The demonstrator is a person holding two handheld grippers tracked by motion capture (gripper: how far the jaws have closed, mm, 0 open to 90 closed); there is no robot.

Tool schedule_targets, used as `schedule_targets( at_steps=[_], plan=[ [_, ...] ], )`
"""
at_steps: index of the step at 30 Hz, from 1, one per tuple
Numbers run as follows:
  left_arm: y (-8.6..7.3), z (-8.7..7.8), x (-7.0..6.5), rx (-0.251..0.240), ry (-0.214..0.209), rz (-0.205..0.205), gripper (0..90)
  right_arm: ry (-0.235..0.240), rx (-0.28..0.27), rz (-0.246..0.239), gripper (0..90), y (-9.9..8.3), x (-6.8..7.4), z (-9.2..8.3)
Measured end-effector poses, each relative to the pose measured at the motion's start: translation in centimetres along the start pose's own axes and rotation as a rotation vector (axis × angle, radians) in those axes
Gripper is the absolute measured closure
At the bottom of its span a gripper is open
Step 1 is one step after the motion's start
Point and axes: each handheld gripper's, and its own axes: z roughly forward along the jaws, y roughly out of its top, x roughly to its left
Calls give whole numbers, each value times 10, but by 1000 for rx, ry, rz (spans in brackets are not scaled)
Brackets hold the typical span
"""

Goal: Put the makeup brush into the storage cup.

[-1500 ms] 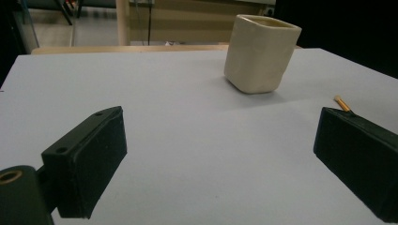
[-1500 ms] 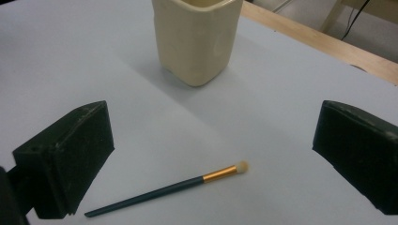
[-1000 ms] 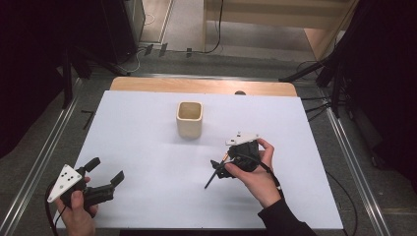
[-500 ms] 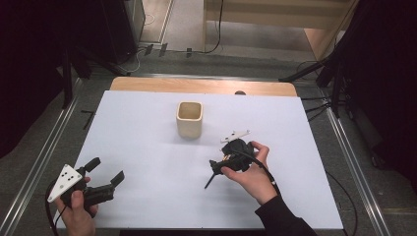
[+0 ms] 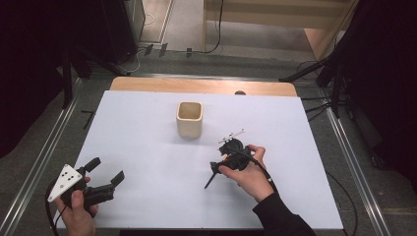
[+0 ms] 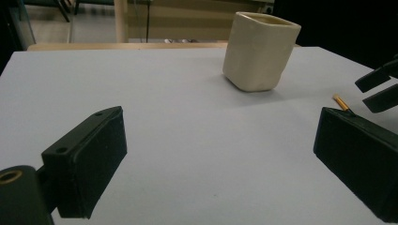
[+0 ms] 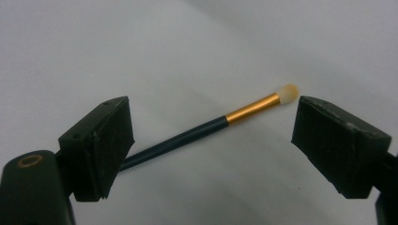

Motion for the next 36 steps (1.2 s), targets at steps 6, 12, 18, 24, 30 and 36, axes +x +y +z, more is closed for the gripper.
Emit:
schedule_targets(
  at_steps=[6,12,18,24,30,36],
  plan=[
    [0,0,0,3,-3,-2,34,0,23,22,168,0,1,6],
    [0,0,1,3,-3,-1,34,-19,55,32,212,0,3,13],
    [-1,1,1,3,-4,-2,34,-31,81,39,264,1,3,18],
    [-1,1,1,3,-4,-2,34,-41,92,47,288,1,3,23],
    [-1,1,1,4,-5,-3,34,-62,106,43,449,1,2,20],
    [-1,1,0,4,-7,-6,34,-61,109,37,661,1,-3,18]
  ],
)
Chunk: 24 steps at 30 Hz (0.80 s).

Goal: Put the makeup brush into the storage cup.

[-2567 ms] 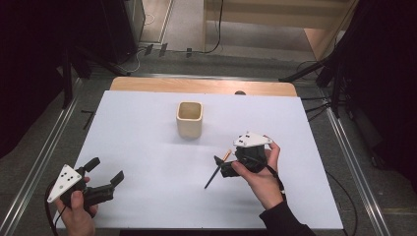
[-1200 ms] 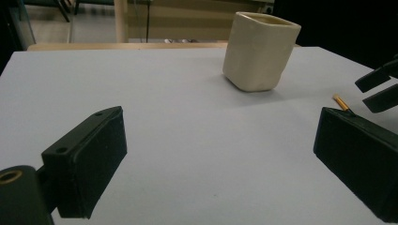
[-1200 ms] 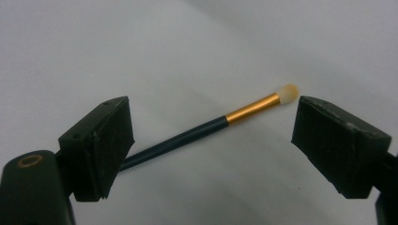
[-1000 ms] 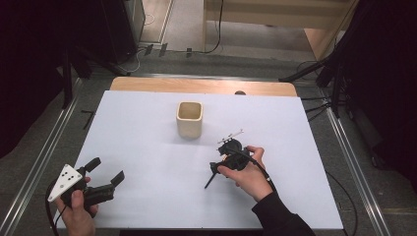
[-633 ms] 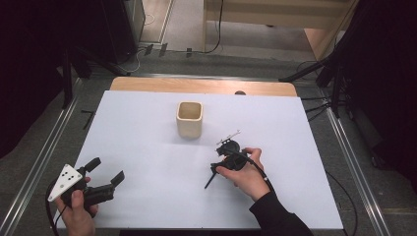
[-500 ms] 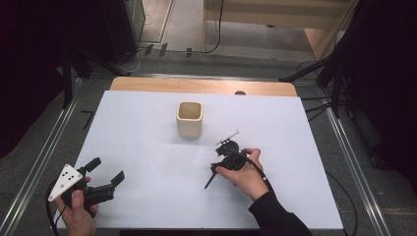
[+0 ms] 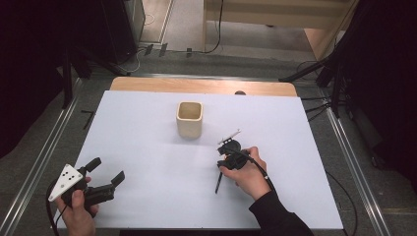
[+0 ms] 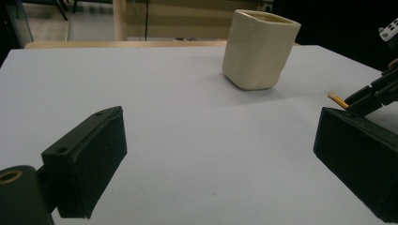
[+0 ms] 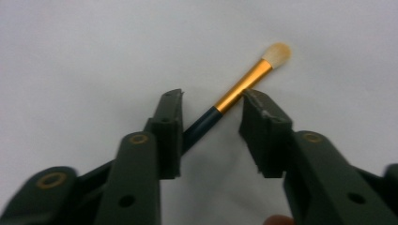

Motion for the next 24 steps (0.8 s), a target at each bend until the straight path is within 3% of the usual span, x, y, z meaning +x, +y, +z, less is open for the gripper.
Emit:
schedule_targets(
  at_steps=[2,5,13,17,20,22,24],
  plan=[
    [0,2,-1,4,-6,2,34,11,4,-4,803,1,-3,0],
    [0,3,-3,7,-10,8,34,27,10,-4,847,2,-5,0],
    [-1,9,-10,17,-35,13,34,63,-10,1,850,0,-12,-2],
    [-2,16,-15,34,-49,21,34,114,-96,38,849,-2,-22,-10],
    [-1,21,-20,37,-47,30,34,149,-169,40,850,-8,-26,-15],
    [1,24,-26,39,-33,53,35,158,-176,36,850,-9,-26,-15],
    [5,27,-31,33,-50,64,35,198,-222,22,849,-15,-25,-16]
  ],
)
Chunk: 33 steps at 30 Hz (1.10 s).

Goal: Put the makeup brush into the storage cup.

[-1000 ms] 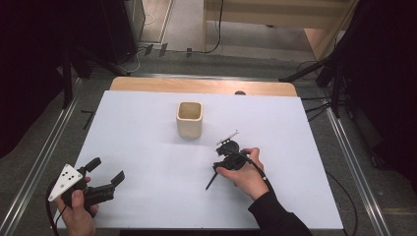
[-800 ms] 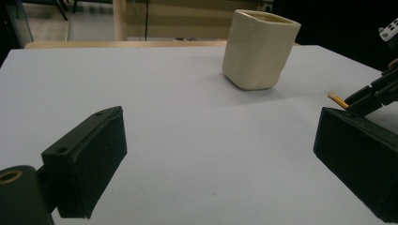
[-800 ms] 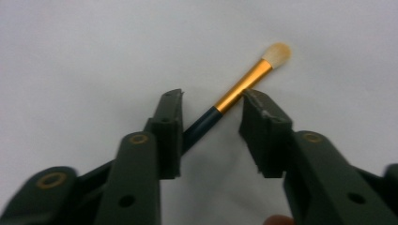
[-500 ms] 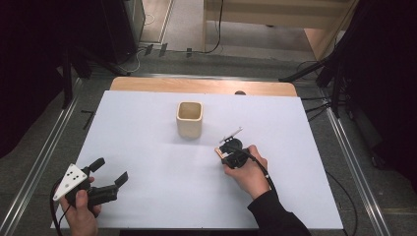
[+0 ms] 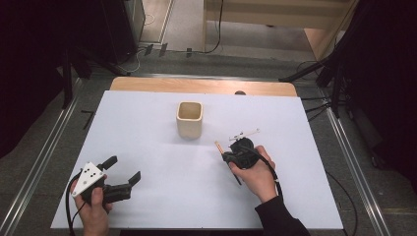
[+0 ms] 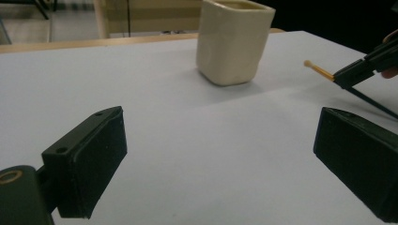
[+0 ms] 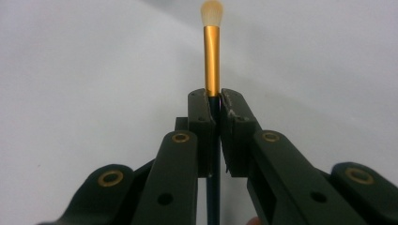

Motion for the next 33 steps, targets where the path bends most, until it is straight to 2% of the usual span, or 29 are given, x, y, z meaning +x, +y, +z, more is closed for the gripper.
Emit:
schedule_targets(
  at_steps=[1,3,7,10,13,20,25,28,33],
  plan=[
    [2,2,-2,-2,-4,9,35,0,0,0,849,0,0,0],
    [6,6,-6,-6,-8,17,34,27,-38,16,850,-2,0,-3],
    [15,16,-15,-11,-14,28,34,27,-94,15,850,-2,-1,-13],
    [23,25,-25,-13,-13,73,35,27,-136,21,850,-3,-4,-20],
    [31,35,-33,-22,-34,86,34,32,-171,30,850,-4,-6,-24],
    [41,54,-40,-34,-75,97,34,58,-281,2,850,-5,-4,-28],
    [39,62,-42,-35,-103,82,35,66,-333,-7,850,-5,1,-31],
    [37,67,-45,-28,-117,91,35,67,-362,-16,850,-6,4,-31],
    [36,74,-53,-16,-172,76,35,67,-421,-30,850,-9,9,-31]
  ],
)
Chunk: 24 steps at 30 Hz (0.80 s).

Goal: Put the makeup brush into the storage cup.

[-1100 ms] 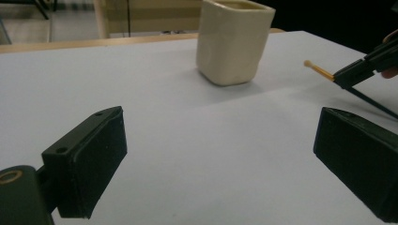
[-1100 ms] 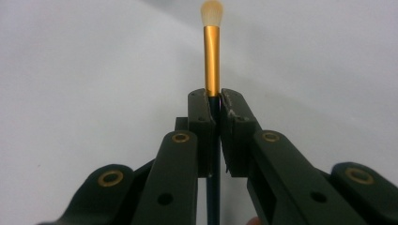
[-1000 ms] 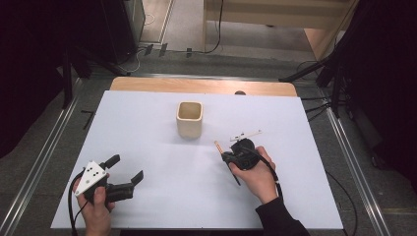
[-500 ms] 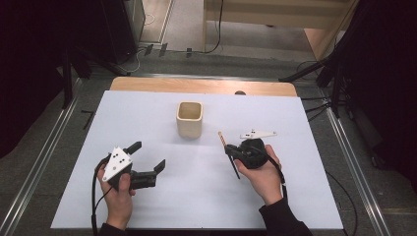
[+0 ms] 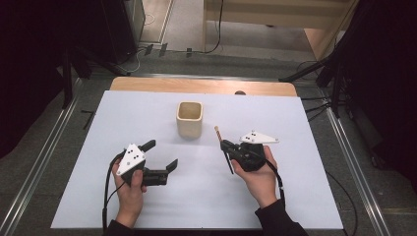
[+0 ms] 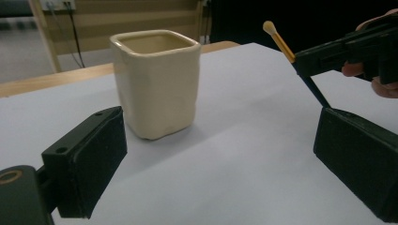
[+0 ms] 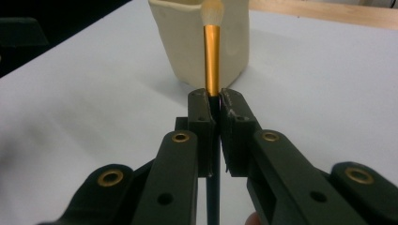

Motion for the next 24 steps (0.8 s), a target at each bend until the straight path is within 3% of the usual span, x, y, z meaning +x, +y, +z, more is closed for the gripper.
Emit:
schedule_targets(
  at_steps=[11,24],
  plan=[
    [0,16,-17,24,-85,-3,35,34,-64,-15,850,-3,15,0],
    [-2,27,-31,35,-163,-23,64,88,-134,3,850,-2,29,-3]
  ],
)
